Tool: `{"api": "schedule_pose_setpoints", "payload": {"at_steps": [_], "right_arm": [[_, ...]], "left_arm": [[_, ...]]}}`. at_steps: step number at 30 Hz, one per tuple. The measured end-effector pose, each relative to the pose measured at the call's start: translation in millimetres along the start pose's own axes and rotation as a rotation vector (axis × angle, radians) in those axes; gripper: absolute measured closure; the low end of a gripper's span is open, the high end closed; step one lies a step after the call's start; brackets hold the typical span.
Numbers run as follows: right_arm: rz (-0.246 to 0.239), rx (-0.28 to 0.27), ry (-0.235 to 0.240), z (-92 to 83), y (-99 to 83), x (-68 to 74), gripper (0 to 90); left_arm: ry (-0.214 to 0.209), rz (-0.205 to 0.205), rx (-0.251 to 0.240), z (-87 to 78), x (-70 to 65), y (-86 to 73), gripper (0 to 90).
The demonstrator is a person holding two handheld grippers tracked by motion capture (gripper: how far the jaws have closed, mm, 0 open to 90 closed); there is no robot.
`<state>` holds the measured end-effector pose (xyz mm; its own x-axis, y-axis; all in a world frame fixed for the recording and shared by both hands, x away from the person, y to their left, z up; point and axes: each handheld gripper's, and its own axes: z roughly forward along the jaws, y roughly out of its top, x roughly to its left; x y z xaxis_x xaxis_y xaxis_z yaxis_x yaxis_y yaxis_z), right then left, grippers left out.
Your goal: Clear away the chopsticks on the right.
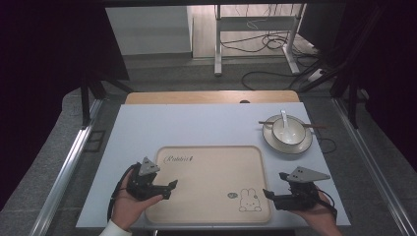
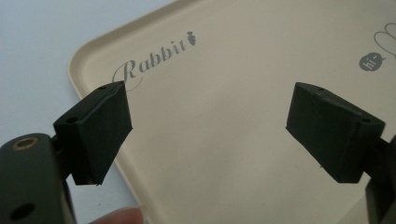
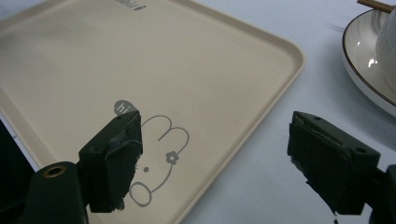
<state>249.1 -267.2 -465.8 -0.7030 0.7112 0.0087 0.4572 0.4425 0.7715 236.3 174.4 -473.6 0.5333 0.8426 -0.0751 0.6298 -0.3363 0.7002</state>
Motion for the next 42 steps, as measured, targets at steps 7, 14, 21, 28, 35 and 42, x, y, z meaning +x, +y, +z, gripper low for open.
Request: {"api": "schedule_pose_setpoints", "payload": {"at_steps": [7, 14, 21, 28, 35, 42], "right_arm": [[-0.011, 0.002, -0.003, 1.9, -0.3, -2.5, 20.3], [-0.021, 0.010, -0.001, 3.1, 2.8, -1.2, 20.6], [-0.044, 0.011, -0.013, 0.9, 12.6, -0.3, 21.3], [-0.049, 0.009, -0.032, -11.6, 28.0, -13.8, 26.5], [-0.022, -0.023, -0.071, -32.2, 51.2, -37.2, 31.0], [0.008, -0.007, -0.109, -39.5, 73.9, -73.0, 35.2]], "left_arm": [[0.000, -0.019, -0.003, -1.7, 6.0, -3.7, 14.4], [-0.005, -0.007, 0.015, 2.2, 5.2, -4.8, 14.4], [-0.006, -0.008, 0.030, 3.2, 8.7, -5.9, 14.5], [-0.020, 0.008, 0.026, 3.3, 8.1, -5.1, 15.4], [-0.029, 0.011, 0.029, 3.1, 8.8, -6.2, 15.4], [-0.032, 0.024, 0.027, 3.6, 6.3, -5.5, 15.3]]}}
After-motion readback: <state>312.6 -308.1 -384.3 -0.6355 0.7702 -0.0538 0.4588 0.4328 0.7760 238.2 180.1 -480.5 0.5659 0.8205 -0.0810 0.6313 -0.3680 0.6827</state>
